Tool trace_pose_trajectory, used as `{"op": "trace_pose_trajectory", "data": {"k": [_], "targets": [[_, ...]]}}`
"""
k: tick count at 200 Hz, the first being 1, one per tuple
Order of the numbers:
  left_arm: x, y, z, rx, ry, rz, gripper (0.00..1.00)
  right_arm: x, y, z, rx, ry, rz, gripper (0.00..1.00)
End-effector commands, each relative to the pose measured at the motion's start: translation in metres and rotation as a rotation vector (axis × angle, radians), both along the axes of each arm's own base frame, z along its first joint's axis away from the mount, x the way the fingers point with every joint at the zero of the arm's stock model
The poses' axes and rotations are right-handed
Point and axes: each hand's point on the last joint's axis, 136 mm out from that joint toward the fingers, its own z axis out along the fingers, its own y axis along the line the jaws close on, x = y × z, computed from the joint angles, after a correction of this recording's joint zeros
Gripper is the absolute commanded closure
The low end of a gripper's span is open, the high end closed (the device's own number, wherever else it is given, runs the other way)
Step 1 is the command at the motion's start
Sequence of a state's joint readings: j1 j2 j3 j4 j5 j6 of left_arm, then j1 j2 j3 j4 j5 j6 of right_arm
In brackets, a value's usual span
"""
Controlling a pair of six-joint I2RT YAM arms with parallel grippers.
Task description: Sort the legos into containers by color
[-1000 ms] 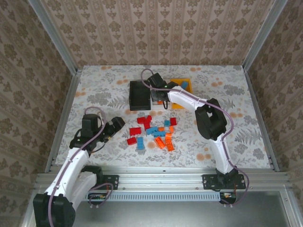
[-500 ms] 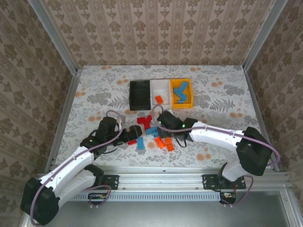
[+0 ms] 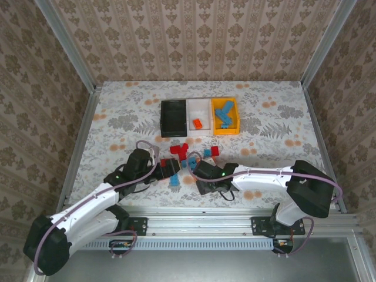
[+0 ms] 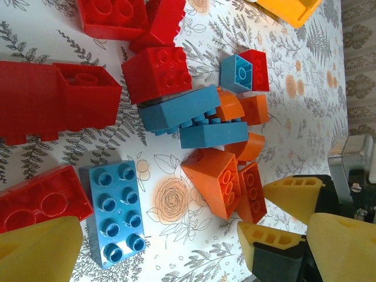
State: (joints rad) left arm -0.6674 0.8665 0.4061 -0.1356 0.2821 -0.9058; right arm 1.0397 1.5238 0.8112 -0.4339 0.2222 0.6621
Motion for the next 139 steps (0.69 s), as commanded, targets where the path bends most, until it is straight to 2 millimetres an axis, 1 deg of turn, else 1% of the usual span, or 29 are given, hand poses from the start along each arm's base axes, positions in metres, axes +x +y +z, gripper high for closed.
{"op": "trace_pose_trajectory", "data": {"k": [1,17,54,79,100,114,129,136,139], "targets": [[-0.002,0.006,-0.003,0.019,-0.002,0.020,0.00,-0.004,-0.019,-0.012,-0.095,0.011,-0.021,0.37],[-0.003,0.008,-0.003,0.022,-0.008,0.025,0.00,-0.005,-0.023,-0.015,-0.106,0.010,-0.022,0.40],[-0.002,0.009,-0.002,0.028,-0.014,0.030,0.00,-0.001,-0.030,-0.014,-0.131,-0.020,-0.028,0.57],[0.000,0.009,-0.001,0.033,-0.018,0.029,0.00,0.001,-0.028,-0.012,-0.114,-0.028,-0.023,0.62],[0.000,0.009,0.000,0.038,-0.020,0.026,0.00,0.001,-0.031,-0.011,-0.121,-0.033,-0.030,0.65],[0.001,0.009,0.000,0.045,-0.023,0.027,0.00,-0.002,-0.036,-0.006,-0.119,-0.037,-0.038,0.66],[0.001,0.011,0.000,0.057,-0.027,0.029,0.00,-0.003,-0.041,0.006,-0.096,-0.053,-0.049,0.66],[0.002,0.012,0.000,0.063,-0.030,0.031,0.00,-0.008,-0.051,0.008,-0.121,-0.047,-0.053,0.66],[0.003,0.012,0.001,0.065,-0.032,0.032,0.00,-0.007,-0.052,0.017,-0.101,-0.063,-0.057,0.67]]}}
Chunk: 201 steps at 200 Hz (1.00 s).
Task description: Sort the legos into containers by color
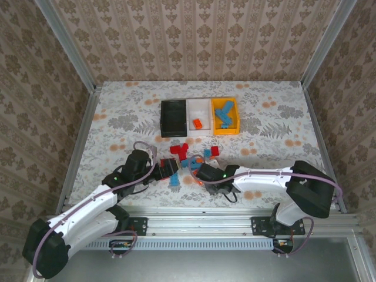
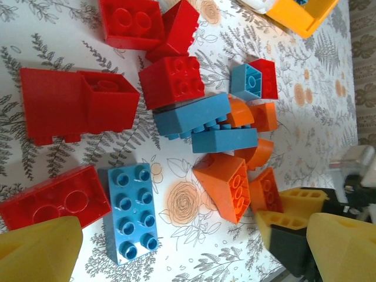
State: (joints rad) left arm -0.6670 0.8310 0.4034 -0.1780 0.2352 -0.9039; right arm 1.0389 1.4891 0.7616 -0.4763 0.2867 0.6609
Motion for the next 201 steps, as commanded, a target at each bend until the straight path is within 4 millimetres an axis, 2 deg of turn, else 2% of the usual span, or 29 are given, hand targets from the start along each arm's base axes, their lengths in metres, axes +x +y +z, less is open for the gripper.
{"op": "trace_pose_trajectory", "data": {"k": [1,22,40,56,80,83,85,100,120,146,171,175,201], "targets": [[0.002,0.003,0.001,0.037,-0.018,-0.003,0.00,-0.004,-0.025,0.024,-0.018,-0.042,-0.036,0.67],[0.007,0.007,-0.001,0.055,-0.019,0.018,0.00,-0.003,-0.035,0.052,0.002,-0.095,-0.041,0.67],[0.014,0.013,-0.004,0.062,0.002,0.062,0.00,0.013,-0.033,0.076,0.036,-0.147,-0.037,0.67],[0.022,0.022,-0.008,0.054,0.030,0.111,0.00,0.040,-0.025,0.096,0.080,-0.192,-0.036,0.67],[0.032,0.040,-0.013,0.020,0.090,0.186,0.00,0.101,-0.007,0.118,0.164,-0.247,-0.057,0.67],[0.036,0.047,-0.013,0.014,0.097,0.217,0.00,0.109,-0.004,0.124,0.177,-0.257,-0.057,0.67],[0.036,0.049,-0.013,0.012,0.102,0.224,0.00,0.114,-0.003,0.118,0.165,-0.245,-0.057,0.67],[0.038,0.064,-0.012,-0.004,0.122,0.266,0.00,0.153,0.009,0.122,0.165,-0.262,-0.061,0.68],[0.037,0.083,-0.009,-0.007,0.111,0.312,0.00,0.200,0.022,0.117,0.140,-0.253,-0.067,0.68],[0.034,0.099,-0.006,-0.025,0.096,0.361,0.00,0.249,0.031,0.103,0.115,-0.226,-0.082,0.68],[0.030,0.103,-0.008,-0.042,0.107,0.372,0.00,0.281,0.040,0.093,0.127,-0.215,-0.090,0.68],[0.030,0.103,-0.008,-0.042,0.111,0.371,0.00,0.281,0.038,0.086,0.108,-0.192,-0.090,0.67],[0.027,0.100,-0.010,-0.048,0.128,0.351,0.00,0.295,0.044,0.082,0.085,-0.188,-0.082,0.66]]}}
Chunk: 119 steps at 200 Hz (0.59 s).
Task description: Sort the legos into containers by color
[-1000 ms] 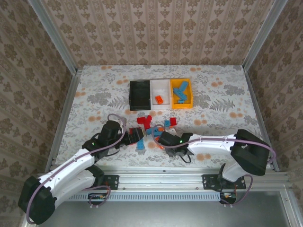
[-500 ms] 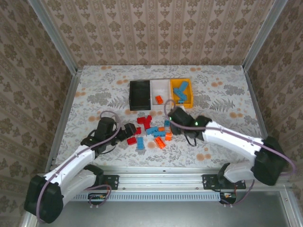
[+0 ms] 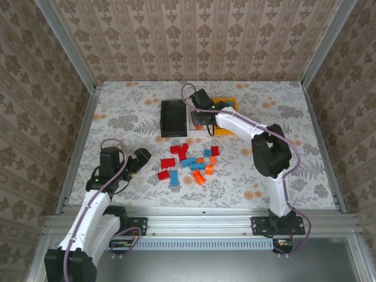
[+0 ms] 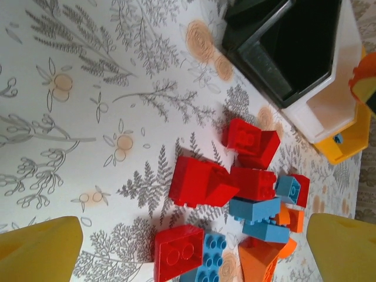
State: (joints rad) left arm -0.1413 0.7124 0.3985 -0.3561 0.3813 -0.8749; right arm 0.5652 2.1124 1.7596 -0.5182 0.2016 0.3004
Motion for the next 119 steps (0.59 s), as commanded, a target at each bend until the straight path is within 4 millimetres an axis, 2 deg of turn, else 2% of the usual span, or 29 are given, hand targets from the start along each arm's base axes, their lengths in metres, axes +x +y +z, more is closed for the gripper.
{"op": "trace_pose_trajectory", "data": {"k": [1,42,52,79,99,119], "targets": [[-0.012,-0.004,-0.010,-0.011,0.045,-0.048,0.00,0.004,0.004,-0.003,-0.039,0.034,0.034,0.66],[-0.014,-0.006,-0.012,-0.018,0.047,-0.054,0.00,0.016,0.005,-0.006,-0.044,0.041,0.031,0.57],[-0.014,-0.006,-0.011,-0.020,0.046,-0.056,0.00,0.017,0.006,-0.001,-0.037,0.034,0.034,0.52],[-0.013,-0.009,-0.005,-0.036,0.034,-0.066,0.00,0.014,0.005,0.019,-0.027,0.008,0.028,0.47],[-0.012,-0.012,0.001,-0.055,0.022,-0.078,0.00,0.000,0.003,0.043,-0.024,-0.038,0.033,0.47],[-0.012,-0.018,0.007,-0.079,0.001,-0.095,0.00,-0.039,0.002,0.055,0.005,-0.066,0.041,0.48]]}}
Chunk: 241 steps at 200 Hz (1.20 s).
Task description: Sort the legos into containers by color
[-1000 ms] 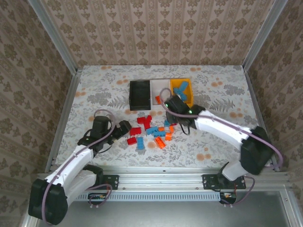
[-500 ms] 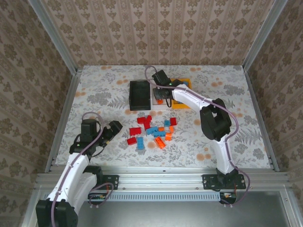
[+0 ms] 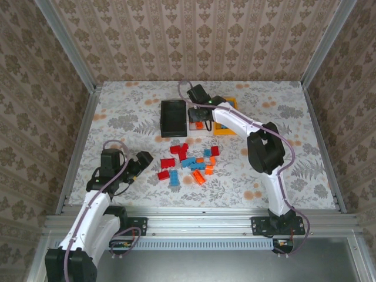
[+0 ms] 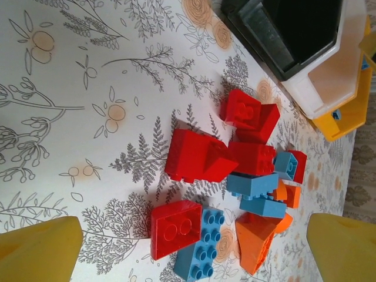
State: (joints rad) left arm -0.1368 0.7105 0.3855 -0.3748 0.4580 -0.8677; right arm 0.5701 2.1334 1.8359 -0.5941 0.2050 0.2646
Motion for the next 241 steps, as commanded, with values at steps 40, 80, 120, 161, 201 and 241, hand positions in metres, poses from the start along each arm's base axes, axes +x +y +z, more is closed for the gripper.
{"op": "trace_pose_trajectory", "data": {"k": [40,80,120,161,201,241], "targets": [[-0.011,-0.034,0.005,-0.040,-0.059,-0.106,0.00,-0.148,-0.018,0.005,0.043,-0.021,-0.049,0.46],[-0.022,-0.060,-0.004,0.017,-0.079,-0.189,0.00,-0.237,0.024,-0.026,0.026,0.031,0.154,0.39],[-0.022,-0.072,0.001,-0.003,-0.098,-0.221,0.00,-0.242,0.025,-0.055,-0.067,0.065,0.209,0.33],[-0.030,-0.082,0.004,0.012,-0.112,-0.277,0.00,-0.236,0.034,-0.075,-0.133,0.096,0.241,0.35],[-0.031,-0.076,-0.002,0.031,-0.106,-0.255,0.00,-0.236,0.037,-0.085,-0.129,0.110,0.239,0.46],[-0.028,-0.074,0.002,0.057,-0.124,-0.256,0.00,-0.236,0.039,-0.083,-0.119,0.107,0.237,0.63]]}}
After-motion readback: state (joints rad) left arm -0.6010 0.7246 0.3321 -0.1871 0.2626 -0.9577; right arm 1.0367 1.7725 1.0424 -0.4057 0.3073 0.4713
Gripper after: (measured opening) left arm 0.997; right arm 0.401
